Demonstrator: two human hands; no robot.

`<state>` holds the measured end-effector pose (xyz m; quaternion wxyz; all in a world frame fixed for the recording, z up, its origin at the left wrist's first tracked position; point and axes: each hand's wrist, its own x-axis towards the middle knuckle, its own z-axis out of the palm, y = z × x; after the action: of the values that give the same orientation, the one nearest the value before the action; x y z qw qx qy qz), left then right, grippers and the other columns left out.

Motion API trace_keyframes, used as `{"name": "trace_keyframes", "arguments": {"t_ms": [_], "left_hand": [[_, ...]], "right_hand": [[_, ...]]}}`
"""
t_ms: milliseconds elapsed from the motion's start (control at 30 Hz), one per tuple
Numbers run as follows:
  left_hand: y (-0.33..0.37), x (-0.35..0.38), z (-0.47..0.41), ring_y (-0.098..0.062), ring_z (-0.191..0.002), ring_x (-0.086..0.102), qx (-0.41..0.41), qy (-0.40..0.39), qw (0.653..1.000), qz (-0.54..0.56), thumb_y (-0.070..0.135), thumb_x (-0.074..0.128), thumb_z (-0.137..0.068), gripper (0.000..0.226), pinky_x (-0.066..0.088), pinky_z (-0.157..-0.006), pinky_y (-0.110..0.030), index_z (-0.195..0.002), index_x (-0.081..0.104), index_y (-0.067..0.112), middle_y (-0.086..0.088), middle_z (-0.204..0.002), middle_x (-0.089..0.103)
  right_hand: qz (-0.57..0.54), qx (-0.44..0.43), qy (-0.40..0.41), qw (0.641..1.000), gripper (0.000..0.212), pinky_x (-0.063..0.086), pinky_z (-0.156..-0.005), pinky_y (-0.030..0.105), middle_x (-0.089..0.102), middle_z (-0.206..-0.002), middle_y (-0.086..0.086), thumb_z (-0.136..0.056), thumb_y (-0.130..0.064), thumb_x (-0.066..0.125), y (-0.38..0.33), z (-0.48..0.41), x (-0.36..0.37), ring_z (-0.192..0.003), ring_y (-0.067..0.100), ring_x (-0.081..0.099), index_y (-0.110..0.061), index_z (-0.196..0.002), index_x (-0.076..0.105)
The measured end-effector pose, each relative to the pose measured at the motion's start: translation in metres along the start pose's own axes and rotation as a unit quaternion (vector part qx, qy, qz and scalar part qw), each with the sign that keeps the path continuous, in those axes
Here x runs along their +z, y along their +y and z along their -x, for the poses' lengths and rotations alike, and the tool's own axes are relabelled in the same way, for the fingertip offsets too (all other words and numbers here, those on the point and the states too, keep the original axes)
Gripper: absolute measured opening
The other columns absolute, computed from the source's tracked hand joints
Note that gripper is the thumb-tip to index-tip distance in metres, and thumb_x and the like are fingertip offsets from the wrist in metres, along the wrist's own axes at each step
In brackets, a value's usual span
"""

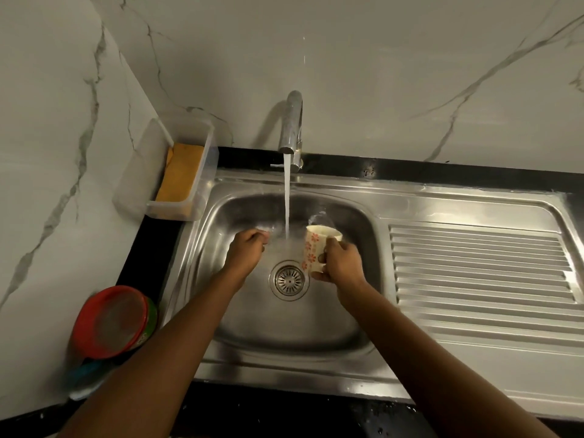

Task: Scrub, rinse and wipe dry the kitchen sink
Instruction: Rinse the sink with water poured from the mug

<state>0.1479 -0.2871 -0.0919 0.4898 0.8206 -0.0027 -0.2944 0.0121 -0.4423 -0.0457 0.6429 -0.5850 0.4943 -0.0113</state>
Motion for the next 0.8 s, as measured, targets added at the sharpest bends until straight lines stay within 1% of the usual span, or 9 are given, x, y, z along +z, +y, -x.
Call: {"name": "trace_keyframes", "arguments": {"t_ms": [67, 133, 267, 333, 467, 600, 667, 700, 800], "left_hand": [[-0.001, 0.006, -0.001, -0.023, -0.098, 0.073, 0.005, -0.011, 1.0, 0.003, 0.04, 0.053, -0.083, 0.024, 0.057, -0.095, -0.045, -0.088, 0.075, 0.031, 0.005, -0.097, 0.078], [-0.005, 0.01, -0.002, -0.026, -0.102, 0.073, 0.003, -0.017, 1.0, 0.002, 0.04, 0.054, -0.082, 0.023, 0.056, -0.095, -0.044, -0.086, 0.075, 0.031, 0.005, -0.097, 0.078], [-0.009, 0.01, 0.002, -0.026, -0.104, 0.072, 0.001, -0.026, 1.0, -0.007, 0.038, 0.055, -0.086, 0.022, 0.055, -0.1, -0.046, -0.09, 0.075, 0.03, 0.004, -0.098, 0.077], [-0.008, 0.009, 0.005, -0.024, -0.102, 0.071, 0.002, -0.02, 1.0, -0.012, 0.037, 0.056, -0.089, 0.02, 0.056, -0.101, -0.047, -0.09, 0.074, 0.03, 0.005, -0.1, 0.077], [-0.008, 0.006, 0.01, -0.02, -0.101, 0.071, 0.004, -0.018, 1.0, -0.022, 0.033, 0.057, -0.094, 0.016, 0.055, -0.101, -0.047, -0.094, 0.074, 0.031, 0.004, -0.103, 0.076], [-0.014, 0.0, 0.012, -0.02, -0.1, 0.071, -0.004, -0.023, 0.999, -0.028, 0.043, 0.054, -0.081, 0.025, 0.055, -0.101, -0.049, -0.092, 0.074, 0.033, 0.005, -0.103, 0.077], [-0.021, -0.005, 0.011, -0.02, -0.101, 0.071, -0.013, -0.019, 0.999, -0.028, 0.042, 0.054, -0.083, 0.024, 0.055, -0.101, -0.047, -0.092, 0.074, 0.033, 0.006, -0.104, 0.077], [-0.024, -0.008, 0.012, -0.02, -0.102, 0.071, -0.017, -0.014, 0.999, -0.027, 0.039, 0.055, -0.087, 0.021, 0.055, -0.1, -0.045, -0.092, 0.074, 0.033, 0.006, -0.105, 0.077], [-0.038, -0.017, 0.012, -0.021, -0.105, 0.071, -0.024, 0.006, 0.999, -0.027, 0.025, 0.056, -0.099, 0.021, 0.054, -0.099, -0.043, -0.09, 0.074, 0.033, 0.006, -0.103, 0.076]], "right_hand": [[-0.002, 0.006, 0.029, 1.0, 0.038, 0.066, -0.074, 0.044, 0.07, -0.119, 0.015, -0.11, -0.032, 0.045, 0.018, 0.007, -0.01, -0.1, 0.03, 0.072, -0.007, -0.134, 0.06], [-0.009, 0.028, 0.032, 0.999, 0.038, 0.065, -0.069, 0.039, 0.068, -0.119, 0.014, -0.109, -0.033, 0.046, 0.031, 0.011, -0.016, -0.101, 0.029, 0.069, -0.009, -0.136, 0.058], [-0.017, 0.07, -0.031, 0.997, 0.033, 0.063, -0.062, 0.037, 0.065, -0.093, 0.009, -0.108, -0.023, 0.046, 0.032, 0.015, -0.018, -0.08, 0.023, 0.066, -0.003, -0.128, 0.062], [-0.01, 0.056, -0.049, 0.997, 0.032, 0.065, -0.062, 0.036, 0.067, -0.094, 0.011, -0.109, -0.023, 0.046, 0.022, 0.015, -0.017, -0.079, 0.023, 0.067, -0.003, -0.126, 0.064], [-0.105, 0.041, 0.011, 0.994, 0.03, 0.066, -0.067, 0.039, 0.071, -0.1, 0.014, -0.11, -0.023, 0.043, 0.002, 0.007, -0.016, -0.087, 0.027, 0.073, -0.005, -0.122, 0.064], [-0.163, 0.091, 0.033, 0.982, 0.026, 0.066, -0.077, 0.048, 0.066, -0.084, 0.012, -0.105, -0.01, 0.04, 0.005, 0.007, -0.026, -0.067, 0.02, 0.062, -0.003, -0.114, 0.063], [-0.151, 0.116, 0.021, 0.981, 0.022, 0.064, -0.08, 0.05, 0.066, -0.082, 0.012, -0.105, -0.01, 0.041, 0.017, 0.012, -0.032, -0.064, 0.02, 0.06, -0.005, -0.106, 0.062], [-0.134, 0.122, 0.014, 0.983, 0.02, 0.064, -0.077, 0.048, 0.066, -0.083, 0.012, -0.106, -0.013, 0.042, 0.023, 0.013, -0.035, -0.064, 0.02, 0.06, -0.006, -0.105, 0.061], [-0.015, 0.097, 0.012, 0.995, 0.025, 0.064, -0.065, 0.038, 0.068, -0.092, 0.009, -0.108, -0.025, 0.047, 0.034, 0.009, -0.041, -0.075, 0.021, 0.065, -0.009, -0.119, 0.063]]}}
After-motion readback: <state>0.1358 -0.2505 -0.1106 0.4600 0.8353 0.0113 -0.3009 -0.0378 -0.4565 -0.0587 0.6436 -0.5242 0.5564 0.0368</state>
